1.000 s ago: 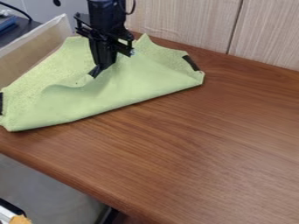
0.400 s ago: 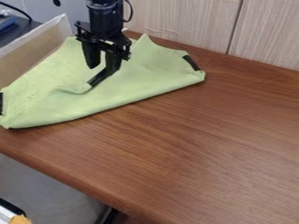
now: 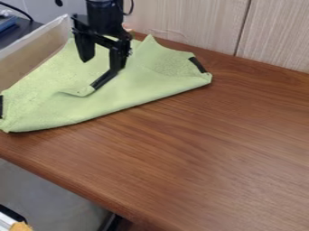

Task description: Fold the cloth from the right bottom to left top

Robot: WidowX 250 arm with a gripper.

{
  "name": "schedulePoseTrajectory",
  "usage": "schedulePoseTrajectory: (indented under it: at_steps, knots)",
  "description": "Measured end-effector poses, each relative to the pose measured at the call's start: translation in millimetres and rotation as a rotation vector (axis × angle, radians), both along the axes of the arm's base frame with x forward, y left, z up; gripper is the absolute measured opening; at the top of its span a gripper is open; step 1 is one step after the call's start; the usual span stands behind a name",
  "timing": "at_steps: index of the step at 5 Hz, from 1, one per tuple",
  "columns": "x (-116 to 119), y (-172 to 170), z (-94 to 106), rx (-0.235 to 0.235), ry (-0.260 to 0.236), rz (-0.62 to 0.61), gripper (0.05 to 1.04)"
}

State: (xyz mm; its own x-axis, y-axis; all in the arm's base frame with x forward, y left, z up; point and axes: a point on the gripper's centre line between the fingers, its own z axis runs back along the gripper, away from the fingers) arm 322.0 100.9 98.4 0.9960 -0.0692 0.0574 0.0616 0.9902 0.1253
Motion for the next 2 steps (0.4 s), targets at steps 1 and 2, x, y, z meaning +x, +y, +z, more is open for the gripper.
schedulePoseTrajectory:
  at_steps: [1, 2]
  knots:
    - [-4.1, -2.2, 22.5, 0.005, -0.038, -0.018, 1.002]
    - [-3.4, -2.6, 26.2, 0.009, -0.053, -0.019, 1.001]
